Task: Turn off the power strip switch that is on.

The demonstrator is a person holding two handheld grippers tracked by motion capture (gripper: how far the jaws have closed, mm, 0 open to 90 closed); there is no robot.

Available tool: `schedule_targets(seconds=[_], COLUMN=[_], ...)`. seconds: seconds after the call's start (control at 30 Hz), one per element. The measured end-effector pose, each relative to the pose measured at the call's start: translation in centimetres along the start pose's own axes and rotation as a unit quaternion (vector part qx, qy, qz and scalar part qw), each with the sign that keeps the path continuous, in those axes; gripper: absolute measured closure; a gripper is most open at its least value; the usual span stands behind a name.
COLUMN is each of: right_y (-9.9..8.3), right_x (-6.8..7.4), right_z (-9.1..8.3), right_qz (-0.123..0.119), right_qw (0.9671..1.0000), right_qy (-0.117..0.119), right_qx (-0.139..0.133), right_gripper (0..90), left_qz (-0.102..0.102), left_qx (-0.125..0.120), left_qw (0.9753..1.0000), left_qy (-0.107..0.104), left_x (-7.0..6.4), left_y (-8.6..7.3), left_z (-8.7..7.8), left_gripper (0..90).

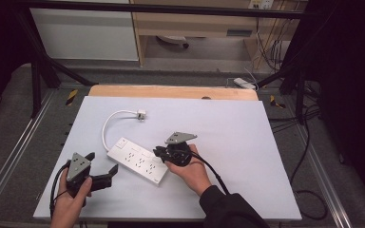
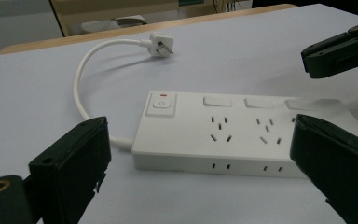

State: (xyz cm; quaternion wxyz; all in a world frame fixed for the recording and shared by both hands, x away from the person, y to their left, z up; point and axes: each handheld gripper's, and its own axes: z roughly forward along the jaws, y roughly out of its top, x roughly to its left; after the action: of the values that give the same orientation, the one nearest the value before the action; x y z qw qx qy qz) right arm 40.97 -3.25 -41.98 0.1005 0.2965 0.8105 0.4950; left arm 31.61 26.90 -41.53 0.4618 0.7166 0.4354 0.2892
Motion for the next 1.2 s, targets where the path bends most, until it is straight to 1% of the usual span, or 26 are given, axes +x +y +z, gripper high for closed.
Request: schedule_targets(seconds=[0.13,0.3,0.43,0.5,0.67,0.73,0.87,1.0,1.13,1.2], right_y=[0.6,1.4,2.1,2.5,3.5,3.9,4.7,5.4,5.9,6.1], right_x=[0.0,-0.3,-0.6,-0.7,-1.2,-1.4,-1.7,-2.1,-2.5,-2.7], right_z=[-0.2,-0.5,-0.7,-0.9,-1.5,-1.7,-2.3,-2.8,-3.2,-3.5], right_qz=[0.004,0.018,0.022,0.026,0.027,0.027,0.024,0.030,0.028,0.030], right_qw=[0.9999,0.9996,0.9992,0.9991,0.9983,0.9981,0.9970,0.9956,0.9934,0.9932], right_qy=[-0.002,-0.011,-0.020,-0.021,-0.040,-0.043,-0.059,-0.067,-0.090,-0.090], right_qx=[-0.010,-0.018,-0.024,-0.026,-0.032,-0.034,-0.045,-0.058,-0.066,-0.067], right_gripper=[68.4,52.1,39.5,32.8,19.6,16.2,10.1,7.6,7.2,6.4], left_qz=[0.000,-0.001,-0.001,-0.001,-0.001,-0.001,-0.004,-0.004,-0.005,-0.005], left_qx=[0.000,0.000,0.000,0.000,0.000,0.001,0.000,0.000,0.001,0.001], left_qw=[1.0000,1.0000,1.0000,1.0000,1.0000,1.0000,1.0000,1.0000,1.0000,1.0000], left_qy=[0.000,0.001,0.001,0.000,0.001,0.000,0.001,0.000,0.000,0.000], left_x=[0.0,0.0,0.0,0.0,0.0,0.0,-0.1,-0.1,-0.1,-0.1], left_y=[0.0,0.0,0.0,0.0,0.0,0.0,0.0,-0.1,-0.1,-0.1], left_z=[0.0,0.0,0.0,0.0,0.0,0.0,0.0,0.0,0.0,0.0], left_gripper=[4.9,4.9,5.0,4.9,4.9,4.9,4.9,4.9,4.9,4.9])
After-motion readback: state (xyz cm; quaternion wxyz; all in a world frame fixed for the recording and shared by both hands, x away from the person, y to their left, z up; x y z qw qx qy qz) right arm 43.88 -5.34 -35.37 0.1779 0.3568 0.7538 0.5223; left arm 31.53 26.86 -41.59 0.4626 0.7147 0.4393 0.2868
